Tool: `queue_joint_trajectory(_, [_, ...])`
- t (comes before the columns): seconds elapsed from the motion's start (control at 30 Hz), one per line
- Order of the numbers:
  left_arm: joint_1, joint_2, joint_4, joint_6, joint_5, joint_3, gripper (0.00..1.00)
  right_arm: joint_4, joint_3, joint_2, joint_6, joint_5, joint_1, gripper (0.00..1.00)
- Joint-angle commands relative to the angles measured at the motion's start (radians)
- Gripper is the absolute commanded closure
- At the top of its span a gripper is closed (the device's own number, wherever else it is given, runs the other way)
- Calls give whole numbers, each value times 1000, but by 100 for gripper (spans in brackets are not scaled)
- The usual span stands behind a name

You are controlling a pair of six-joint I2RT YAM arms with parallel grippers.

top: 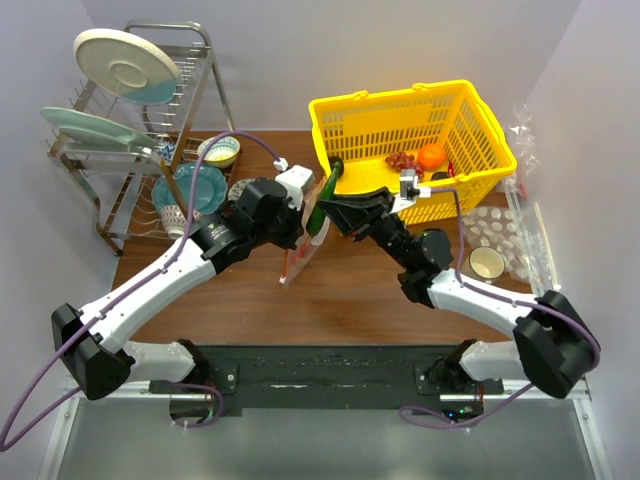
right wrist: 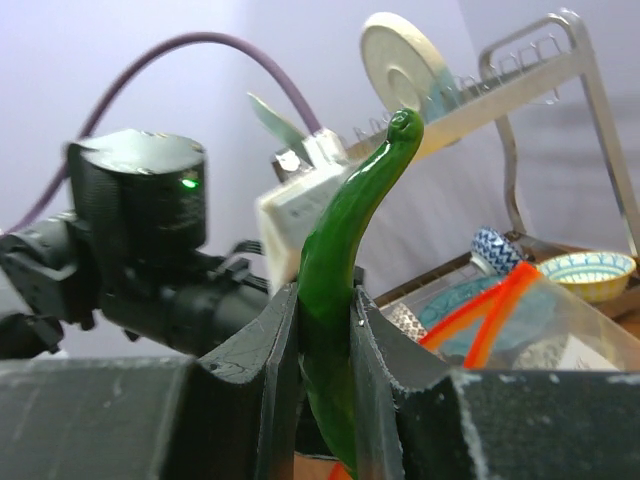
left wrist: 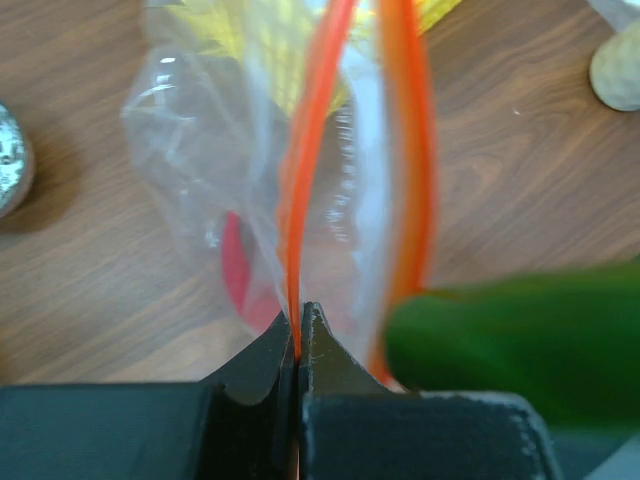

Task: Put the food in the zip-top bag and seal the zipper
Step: Place the fake vegetable in the zipper food storage bag.

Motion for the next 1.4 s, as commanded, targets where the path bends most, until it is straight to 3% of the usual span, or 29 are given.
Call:
queue_joint_trajectory(0.0, [3, -10, 47, -43, 73, 17, 100, 343, -32, 65, -10, 78, 6, 100])
queue_joint_trajectory(0.23, [3, -5, 85, -47, 78, -29, 100, 379, -27, 78, -8, 72, 4, 100])
queue_joint_trajectory(0.5, [3, 3, 101, -49, 81, -38, 100, 242, 7, -41, -70, 67, 6, 100])
queue_joint_trajectory(1.03, [3, -42, 102, -100, 279, -11, 100, 380, 40, 87, -67, 89, 6, 100])
queue_joint_trajectory(1.37, [5, -94, 64, -133, 282, 92, 100, 380, -33, 82, -128, 50, 6, 100])
